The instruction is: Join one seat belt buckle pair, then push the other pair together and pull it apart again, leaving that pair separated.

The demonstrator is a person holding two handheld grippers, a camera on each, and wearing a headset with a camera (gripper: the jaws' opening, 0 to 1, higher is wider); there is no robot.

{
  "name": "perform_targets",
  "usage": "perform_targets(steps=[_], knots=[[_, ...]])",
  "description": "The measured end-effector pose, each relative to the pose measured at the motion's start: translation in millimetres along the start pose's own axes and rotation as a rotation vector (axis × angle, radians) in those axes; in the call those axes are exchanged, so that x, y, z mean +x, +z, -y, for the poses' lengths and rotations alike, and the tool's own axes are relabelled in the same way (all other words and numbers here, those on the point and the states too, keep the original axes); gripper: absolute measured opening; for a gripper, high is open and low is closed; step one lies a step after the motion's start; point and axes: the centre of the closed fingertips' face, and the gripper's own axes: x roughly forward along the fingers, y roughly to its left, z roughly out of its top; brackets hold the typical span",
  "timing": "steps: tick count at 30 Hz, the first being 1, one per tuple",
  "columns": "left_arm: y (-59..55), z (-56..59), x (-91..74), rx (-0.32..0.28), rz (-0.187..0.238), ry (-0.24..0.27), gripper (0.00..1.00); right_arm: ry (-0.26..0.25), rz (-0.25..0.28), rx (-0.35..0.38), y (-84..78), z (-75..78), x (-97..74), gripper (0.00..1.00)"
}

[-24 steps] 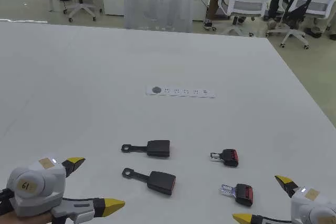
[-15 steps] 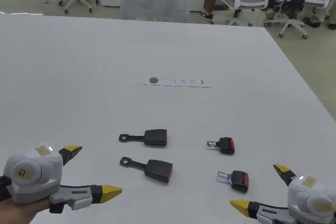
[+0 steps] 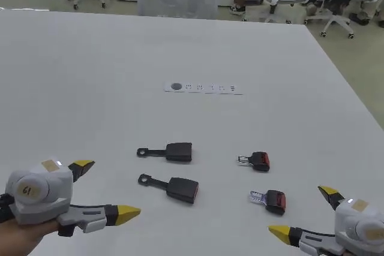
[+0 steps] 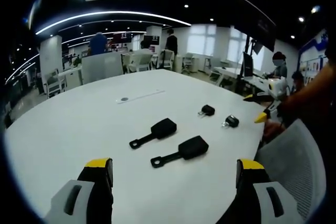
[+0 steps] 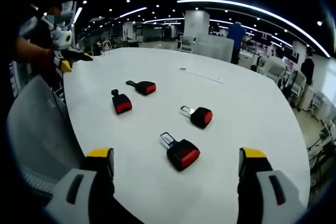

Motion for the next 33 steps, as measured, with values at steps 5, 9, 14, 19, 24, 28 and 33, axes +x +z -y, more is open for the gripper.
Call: perform_targets(steps=[5, 9, 14, 19, 24, 28, 33], knots=[[-0.8, -0.3, 0.7, -0.004, -0.002, 0.0, 1.0, -0.005, 0.002, 0.006, 0.1, 2.4, 1.3, 1.0], [-0.5, -0.3, 1.2, -0.003, -0.003, -0.001, 1.0, -0.005, 0.002, 0.004, 0.1, 4.1, 1.8, 1.0], [-0.2, -0.1, 2.0, 0.0, -0.007, -0.001, 1.0, 0.0, 0.0, 0.002, -0.6, 2.9, 1.3, 1.0], [-0.7, 2.5, 3.5, 0.003, -0.01, -0.006, 1.0, 0.01, -0.004, -0.005, -1.7, 0.6, 2.2, 1.0], [-2.4, 3.1, 4.5, 0.01, -0.018, -0.009, 1.0, 0.017, -0.003, -0.003, -1.5, -1.5, 4.5, 1.0], [-1.6, 3.1, 4.5, 0.014, -0.018, -0.014, 1.0, 0.022, -0.004, -0.006, -1.2, -2.5, 6.1, 1.0], [0.1, 3.3, 5.0, 0.019, -0.021, -0.017, 1.0, 0.026, -0.003, -0.006, 0.7, -2.6, 7.9, 1.0]])
